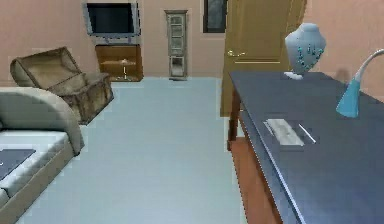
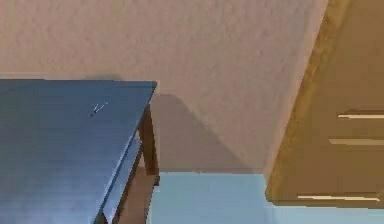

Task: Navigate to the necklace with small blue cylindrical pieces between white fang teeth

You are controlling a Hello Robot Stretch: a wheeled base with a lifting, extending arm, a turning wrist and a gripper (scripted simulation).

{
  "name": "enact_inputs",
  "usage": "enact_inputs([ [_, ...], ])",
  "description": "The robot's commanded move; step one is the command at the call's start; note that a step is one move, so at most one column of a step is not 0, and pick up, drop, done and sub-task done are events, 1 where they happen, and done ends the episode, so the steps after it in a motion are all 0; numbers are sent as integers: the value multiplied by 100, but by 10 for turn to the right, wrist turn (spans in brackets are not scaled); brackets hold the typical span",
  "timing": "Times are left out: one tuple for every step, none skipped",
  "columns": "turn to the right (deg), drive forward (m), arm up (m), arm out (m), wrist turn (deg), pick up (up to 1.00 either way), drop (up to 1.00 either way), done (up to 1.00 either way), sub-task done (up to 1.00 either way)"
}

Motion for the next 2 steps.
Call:
enact_inputs([
  [0,100,0,0,0,0,0,0,0],
  [0,100,0,0,0,0,0,0,0],
])
